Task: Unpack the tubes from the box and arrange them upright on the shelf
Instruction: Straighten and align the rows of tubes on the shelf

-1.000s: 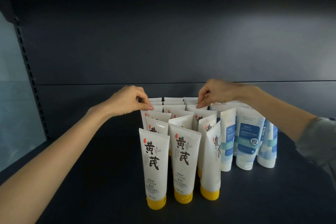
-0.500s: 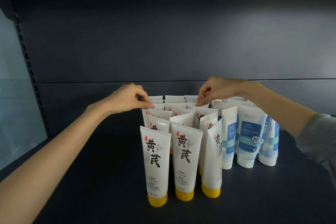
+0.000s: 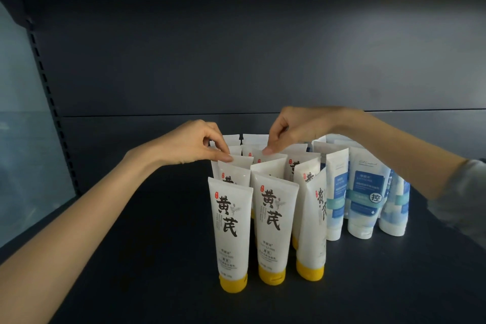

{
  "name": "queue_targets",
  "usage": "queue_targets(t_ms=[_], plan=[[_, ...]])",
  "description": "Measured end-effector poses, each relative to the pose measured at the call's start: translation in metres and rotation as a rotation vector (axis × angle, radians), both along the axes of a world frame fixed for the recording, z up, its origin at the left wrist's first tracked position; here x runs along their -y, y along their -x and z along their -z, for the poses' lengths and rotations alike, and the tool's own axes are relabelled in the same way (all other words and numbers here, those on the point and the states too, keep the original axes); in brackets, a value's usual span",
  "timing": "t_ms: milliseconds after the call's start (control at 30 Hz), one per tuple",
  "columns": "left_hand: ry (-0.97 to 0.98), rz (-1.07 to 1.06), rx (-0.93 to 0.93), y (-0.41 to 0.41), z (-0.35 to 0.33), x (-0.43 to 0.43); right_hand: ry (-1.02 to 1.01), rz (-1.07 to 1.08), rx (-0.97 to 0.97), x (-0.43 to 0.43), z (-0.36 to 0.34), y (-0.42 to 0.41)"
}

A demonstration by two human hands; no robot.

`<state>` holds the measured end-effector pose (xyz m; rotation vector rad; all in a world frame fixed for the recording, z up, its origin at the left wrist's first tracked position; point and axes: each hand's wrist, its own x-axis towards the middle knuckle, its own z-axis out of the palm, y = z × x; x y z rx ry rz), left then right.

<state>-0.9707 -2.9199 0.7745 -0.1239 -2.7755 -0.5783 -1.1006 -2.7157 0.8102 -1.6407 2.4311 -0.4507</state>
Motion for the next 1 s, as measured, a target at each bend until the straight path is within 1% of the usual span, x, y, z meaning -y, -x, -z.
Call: queue_targets(t_ms=[133, 433, 533, 667, 1000], plan=[[-0.030, 0.012, 0.003, -0.001, 0.000, 0.004, -0.010, -0.016, -0.043, 0.005, 0.005, -0.002], [0.002, -0.041, -0.032, -0.002, 0.001, 0.015, 0.130, -0.042, 0.052, 0.009, 0.013, 0.003], [0.026, -0.089, -0.055, -0.001, 0.002, 0.016, 0.159, -0.042, 0.079, 0.011, 0.016, 0.006], [0.026, -0.105, -0.066, -0.002, 0.002, 0.015, 0.197, -0.035, 0.071, 0.014, 0.021, 0.008], [0.032, -0.088, -0.032, -0.009, -0.001, 0.013, 0.163, -0.027, 0.067, 0.015, 0.017, 0.004]])
